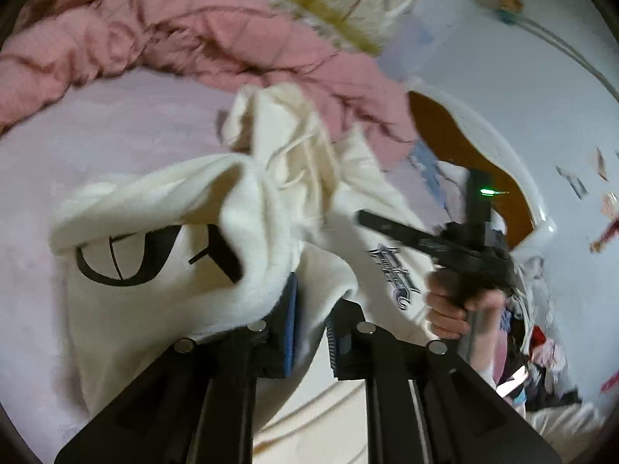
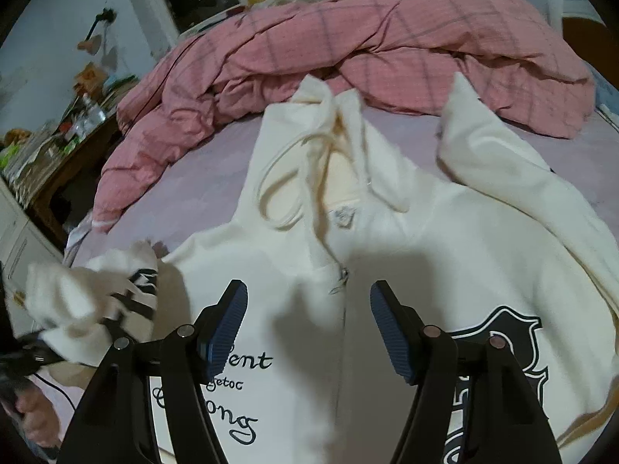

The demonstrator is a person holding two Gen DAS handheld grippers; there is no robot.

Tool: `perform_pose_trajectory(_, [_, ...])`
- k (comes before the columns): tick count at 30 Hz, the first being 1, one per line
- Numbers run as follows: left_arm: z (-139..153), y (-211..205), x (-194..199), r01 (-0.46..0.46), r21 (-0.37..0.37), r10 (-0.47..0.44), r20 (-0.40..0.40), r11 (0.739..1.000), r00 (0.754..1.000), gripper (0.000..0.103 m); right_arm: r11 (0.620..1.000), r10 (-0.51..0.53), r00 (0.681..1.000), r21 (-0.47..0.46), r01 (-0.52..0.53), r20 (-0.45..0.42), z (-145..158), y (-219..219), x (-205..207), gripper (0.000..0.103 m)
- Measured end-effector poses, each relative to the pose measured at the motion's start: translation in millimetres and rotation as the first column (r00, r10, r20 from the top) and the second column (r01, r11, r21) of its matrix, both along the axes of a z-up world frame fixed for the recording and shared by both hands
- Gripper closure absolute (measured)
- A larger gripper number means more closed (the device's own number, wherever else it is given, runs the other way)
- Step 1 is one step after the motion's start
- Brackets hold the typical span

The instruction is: Fold large clothes

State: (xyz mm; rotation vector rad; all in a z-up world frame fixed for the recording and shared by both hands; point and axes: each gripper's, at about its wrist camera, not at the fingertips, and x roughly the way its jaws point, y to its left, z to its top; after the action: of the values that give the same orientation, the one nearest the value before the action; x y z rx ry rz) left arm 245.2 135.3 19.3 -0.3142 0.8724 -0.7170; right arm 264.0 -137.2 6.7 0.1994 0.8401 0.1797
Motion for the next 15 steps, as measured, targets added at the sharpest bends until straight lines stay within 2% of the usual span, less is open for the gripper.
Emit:
perform_pose_trajectory(5, [3,-24,-14,-0.006,0.149,0.003,0.020,0.989,1.000,0.085,0.999,0.015,1.000,-0.030,-0.015,-0.004,-3,8,0,0.036])
perform_pose_trajectory(7, [-9,-37,-13,-0.020,0.271,0.017,0.013,0.962,1.000,0.083,0.999,0.015,1.000,-0.031,-0.015,-0.005,-3,8,0,0.036])
perform_pose_trajectory(8, [-15,-46,-11,-0.035,0.337,0.033,0.011,0.941,0.999,0.083,0.999,0.014,1.000,-0.030,-0.014,-0.006,-4,7,0,0.036])
perform_pose_trajectory(10, [-27,-53,-7,-0.061,0.415,0.063,0.008,0.908,0.998,0.081,0.999,0.010,1.000,-0.031,-0.010,-0.009,-4,7,1,0.036])
perform_pose_trajectory(13, [-39,-57,-4,-0.054,0.447,0.062,-0.003,0.893,0.998,0.077,1.000,0.007,1.000,-0.030,-0.008,-0.016,-6,6,2,0.036])
perform_pose_trajectory(15, [-37,-57,-7,-0.070,0.470,0.067,0.023,0.880,0.997,0.072,0.999,0.007,1.000,-0.036,-0.007,-0.022,-8,7,3,0.036])
